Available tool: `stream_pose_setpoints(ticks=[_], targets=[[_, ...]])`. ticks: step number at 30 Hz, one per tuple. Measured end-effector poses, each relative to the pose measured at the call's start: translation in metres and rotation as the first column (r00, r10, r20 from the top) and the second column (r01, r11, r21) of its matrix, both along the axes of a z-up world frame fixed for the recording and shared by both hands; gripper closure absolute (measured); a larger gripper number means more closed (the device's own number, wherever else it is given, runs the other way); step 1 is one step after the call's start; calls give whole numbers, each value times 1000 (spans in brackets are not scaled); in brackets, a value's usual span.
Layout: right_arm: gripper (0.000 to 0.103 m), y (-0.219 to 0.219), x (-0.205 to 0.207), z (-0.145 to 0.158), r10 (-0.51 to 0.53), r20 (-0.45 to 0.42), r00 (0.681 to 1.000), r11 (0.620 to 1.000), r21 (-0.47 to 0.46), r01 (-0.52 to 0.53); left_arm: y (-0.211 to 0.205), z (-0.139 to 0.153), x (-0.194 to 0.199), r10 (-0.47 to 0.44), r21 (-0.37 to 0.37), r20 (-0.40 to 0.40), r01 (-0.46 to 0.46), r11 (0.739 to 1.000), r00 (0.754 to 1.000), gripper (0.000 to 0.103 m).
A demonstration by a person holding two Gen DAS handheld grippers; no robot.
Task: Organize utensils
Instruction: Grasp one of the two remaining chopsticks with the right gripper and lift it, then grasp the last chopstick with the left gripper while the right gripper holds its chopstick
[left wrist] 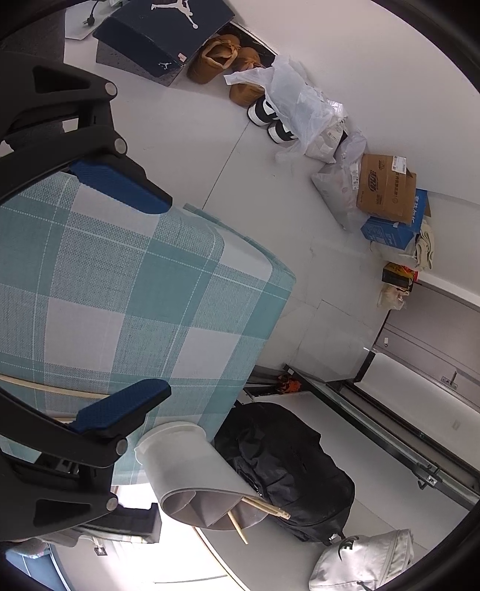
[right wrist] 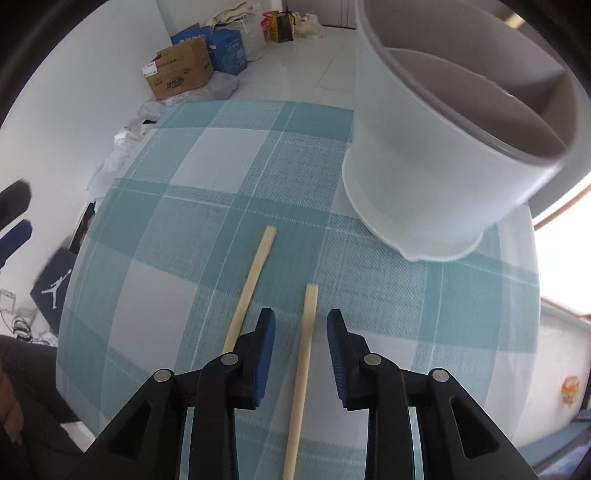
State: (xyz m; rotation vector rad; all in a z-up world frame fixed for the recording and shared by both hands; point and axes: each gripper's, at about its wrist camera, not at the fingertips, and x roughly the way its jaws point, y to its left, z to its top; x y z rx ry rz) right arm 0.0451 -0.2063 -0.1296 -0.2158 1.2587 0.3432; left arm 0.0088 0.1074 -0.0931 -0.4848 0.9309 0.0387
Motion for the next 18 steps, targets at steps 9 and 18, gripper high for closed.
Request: stream_pose_setpoints(ticks=[9,18], targets=[[97,-3,0,5,-18,23,1000,999,36,17,-12,-5,8,-24,47,-33,26,999,999,15],[97,-60,-21,82,-150,227,962,937,343,65,-55,-17,15,-161,130,-106,174,976,981,15]])
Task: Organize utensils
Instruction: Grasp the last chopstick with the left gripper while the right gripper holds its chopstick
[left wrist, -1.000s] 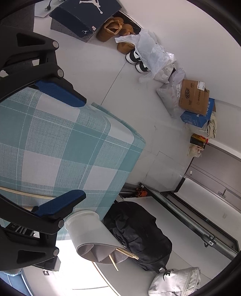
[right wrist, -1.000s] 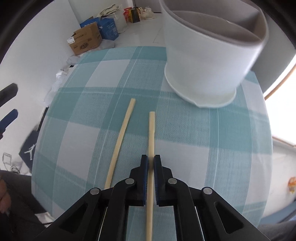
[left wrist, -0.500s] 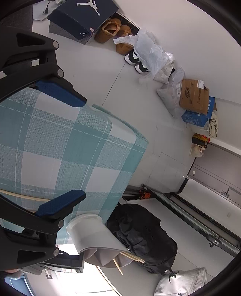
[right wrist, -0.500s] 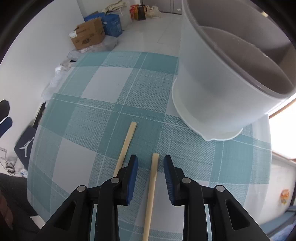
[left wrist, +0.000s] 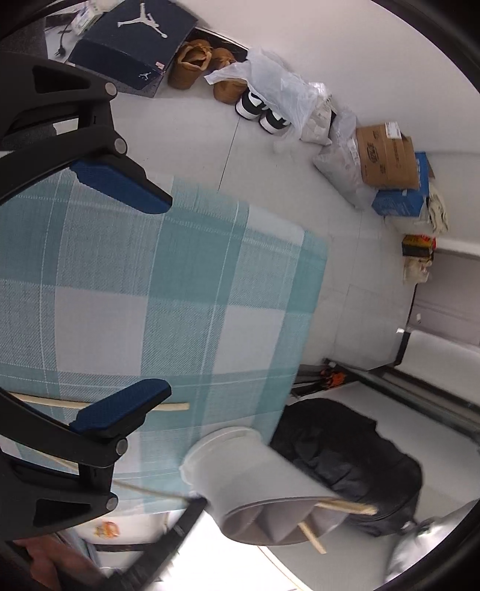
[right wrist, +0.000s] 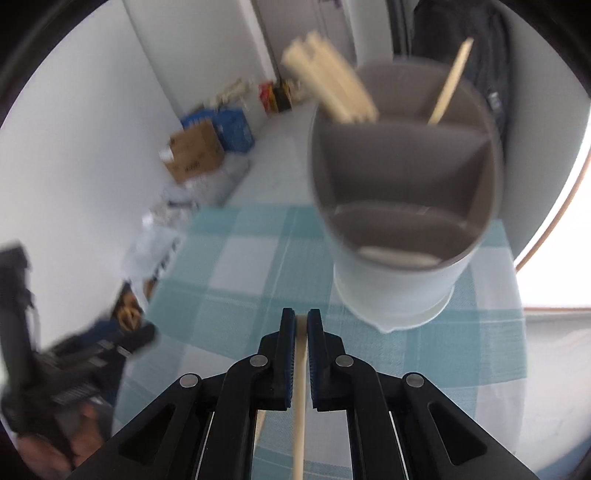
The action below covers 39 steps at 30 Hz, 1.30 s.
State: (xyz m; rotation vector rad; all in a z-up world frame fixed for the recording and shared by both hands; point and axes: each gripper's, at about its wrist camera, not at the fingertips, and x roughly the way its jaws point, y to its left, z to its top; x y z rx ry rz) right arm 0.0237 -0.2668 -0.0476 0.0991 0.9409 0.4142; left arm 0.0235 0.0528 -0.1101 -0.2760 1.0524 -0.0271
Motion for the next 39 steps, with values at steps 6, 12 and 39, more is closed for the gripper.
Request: stream_pose_setpoints(ticks=[6,12,39], targets=[[97,-46,-15,27,-49,89,995,989,147,36,-30,-8,6,-103,2,-56,103,995,993,15],[98,-83,-35,46,-52,160,986,977,210,17,-55,-10,19,-135,64,-78,140,988,988,15],[98,-137,-76,51,-122,211,970,958,281,60,-109,-25,41,-321,104,-159,339,935,934,101]])
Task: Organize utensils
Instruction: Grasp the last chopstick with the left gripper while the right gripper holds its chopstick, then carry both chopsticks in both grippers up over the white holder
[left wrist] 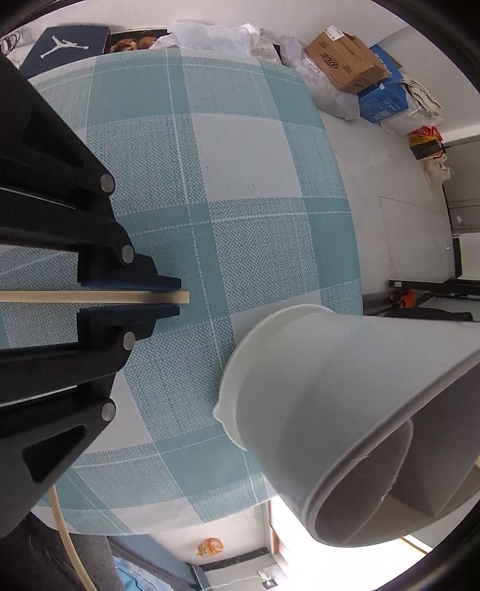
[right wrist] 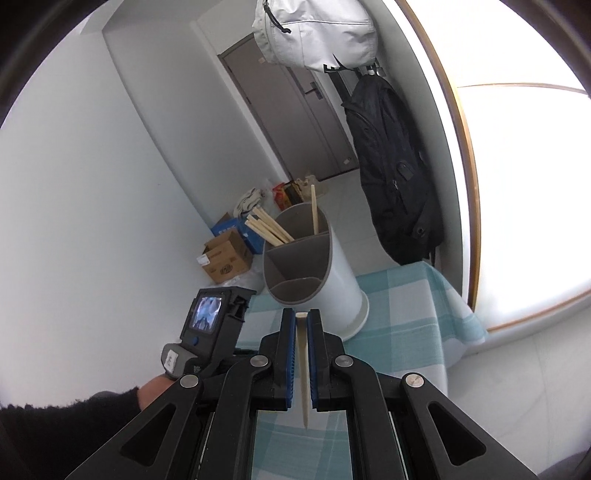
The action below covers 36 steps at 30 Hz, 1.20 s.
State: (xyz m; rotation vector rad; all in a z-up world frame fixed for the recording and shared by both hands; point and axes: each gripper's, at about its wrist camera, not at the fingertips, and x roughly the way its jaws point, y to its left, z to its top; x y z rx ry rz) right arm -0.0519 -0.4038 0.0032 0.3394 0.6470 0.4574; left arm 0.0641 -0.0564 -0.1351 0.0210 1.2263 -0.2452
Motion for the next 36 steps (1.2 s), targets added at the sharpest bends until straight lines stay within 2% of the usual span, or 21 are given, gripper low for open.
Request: stream_pose_setpoints(ticks=[4,5,9,14,17,24,32,36], targets=[[98,-1,1,-1,-12,-4,1000,1000,3,12,6,17,-10,42,-59,83,-37,998,996,101],[98,0,0,-1,-12,-2,1000,1000,1,12,9,26,-15,63,-73,128,-54,996,990,101],[98,5,-1,-2,-11,5,1000,1000,-9,11,23,62,-35,130,-130,276,-97,987,952,101],[98,13,-1,-3,-6,14,1000,1000,-26,7,44,88,-60,244,-232,378,-164,959,893,101],[98,17,-1,-3,-2,20,1000,999,-38,3,47,94,-67,266,-271,400,-164,948,877,101],[98,28,-1,-3,4,35,999,998,-61,-2,44,105,-71,263,-294,468,-133,947,843,101],[98,40,1,3,18,49,999,996,-89,-13,43,117,-79,213,-284,506,-72,956,836,101],[98,47,2,11,31,79,996,994,-103,-23,44,127,-79,209,-301,519,-51,952,829,101]])
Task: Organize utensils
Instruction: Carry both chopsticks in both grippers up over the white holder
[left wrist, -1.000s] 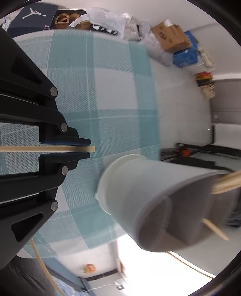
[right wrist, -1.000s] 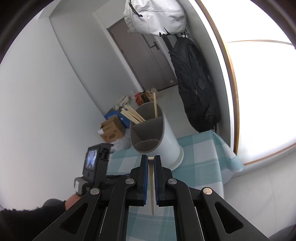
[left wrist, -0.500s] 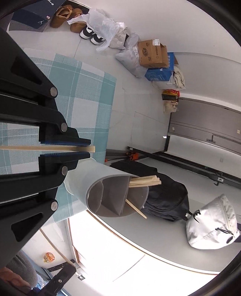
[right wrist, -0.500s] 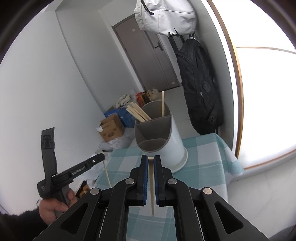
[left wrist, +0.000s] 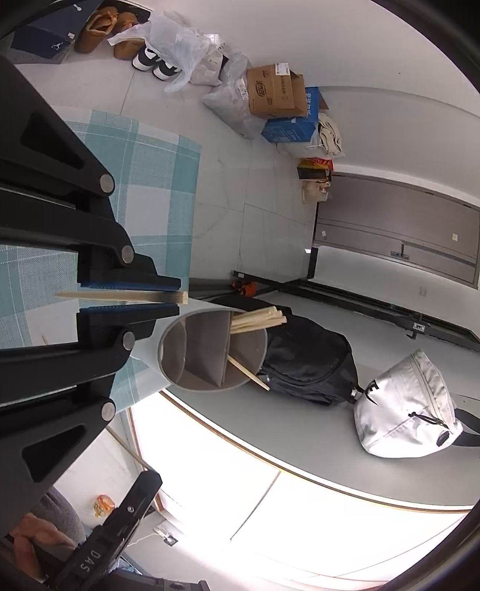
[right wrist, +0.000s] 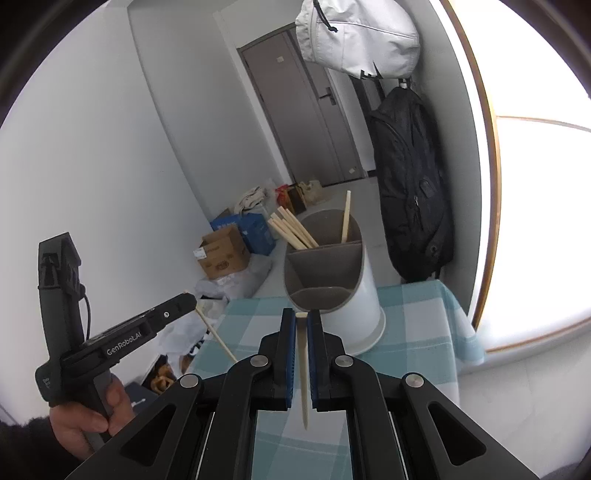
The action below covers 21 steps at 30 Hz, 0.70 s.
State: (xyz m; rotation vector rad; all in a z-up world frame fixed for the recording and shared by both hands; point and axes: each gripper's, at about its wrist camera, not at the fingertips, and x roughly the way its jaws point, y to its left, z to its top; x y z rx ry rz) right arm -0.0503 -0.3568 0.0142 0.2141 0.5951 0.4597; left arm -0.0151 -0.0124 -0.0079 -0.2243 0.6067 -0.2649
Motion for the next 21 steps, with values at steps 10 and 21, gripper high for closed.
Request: stream_pose_setpoints(ticks=[10,21], targets=[[98,0,13,23,-5,18,1000,1000,10,4,-8,34,2,-30,11,58,29,1000,998,101],[98,-10,46,94,-9,91,996,999,35,6,-17,104,24,-87,-46,85,91,995,993,101]])
